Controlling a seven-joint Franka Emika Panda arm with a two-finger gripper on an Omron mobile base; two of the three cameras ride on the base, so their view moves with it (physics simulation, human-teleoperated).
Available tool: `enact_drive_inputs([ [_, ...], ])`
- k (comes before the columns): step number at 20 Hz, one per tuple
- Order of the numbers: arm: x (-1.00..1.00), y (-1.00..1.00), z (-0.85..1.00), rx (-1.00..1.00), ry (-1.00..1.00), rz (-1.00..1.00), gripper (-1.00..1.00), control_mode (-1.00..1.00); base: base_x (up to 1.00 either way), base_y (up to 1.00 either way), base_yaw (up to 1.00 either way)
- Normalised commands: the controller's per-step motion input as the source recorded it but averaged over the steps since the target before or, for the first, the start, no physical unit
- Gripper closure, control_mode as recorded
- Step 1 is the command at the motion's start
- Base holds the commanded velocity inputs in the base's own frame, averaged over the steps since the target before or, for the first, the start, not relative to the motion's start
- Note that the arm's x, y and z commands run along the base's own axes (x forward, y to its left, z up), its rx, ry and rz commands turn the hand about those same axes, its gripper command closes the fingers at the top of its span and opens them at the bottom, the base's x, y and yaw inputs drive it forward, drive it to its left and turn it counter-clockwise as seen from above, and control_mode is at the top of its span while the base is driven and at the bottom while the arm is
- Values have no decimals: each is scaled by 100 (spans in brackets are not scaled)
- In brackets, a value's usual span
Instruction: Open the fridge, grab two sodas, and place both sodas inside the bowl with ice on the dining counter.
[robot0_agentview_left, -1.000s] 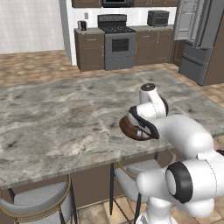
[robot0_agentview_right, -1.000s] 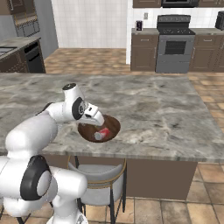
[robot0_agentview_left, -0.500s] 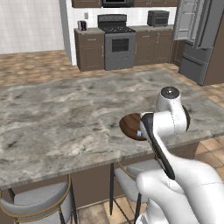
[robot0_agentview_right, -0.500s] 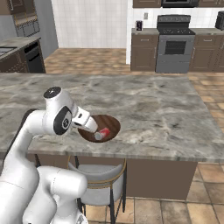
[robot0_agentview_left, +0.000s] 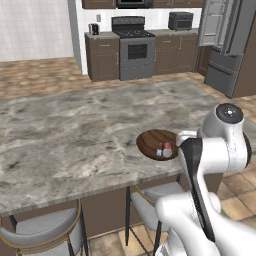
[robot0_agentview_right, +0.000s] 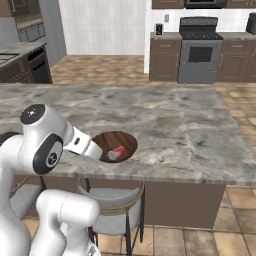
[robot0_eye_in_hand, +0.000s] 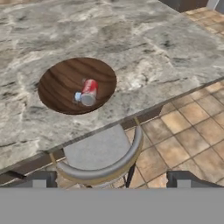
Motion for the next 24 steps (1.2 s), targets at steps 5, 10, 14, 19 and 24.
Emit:
enact_drive_inputs([
  [5,-70,30,-1,-1,-2,6,-100,-100,0,0,0],
  [10,-55,48,-12,-4,0,13,-100,-100,0,0,0],
  [14,-28,36,-18,-3,1,12,-100,-100,0,0,0],
  [19,-26,6,-17,0,1,0,-100,-100,0,0,0],
  [24,-30,0,-23,0,0,0,-100,-100,0,0,0],
])
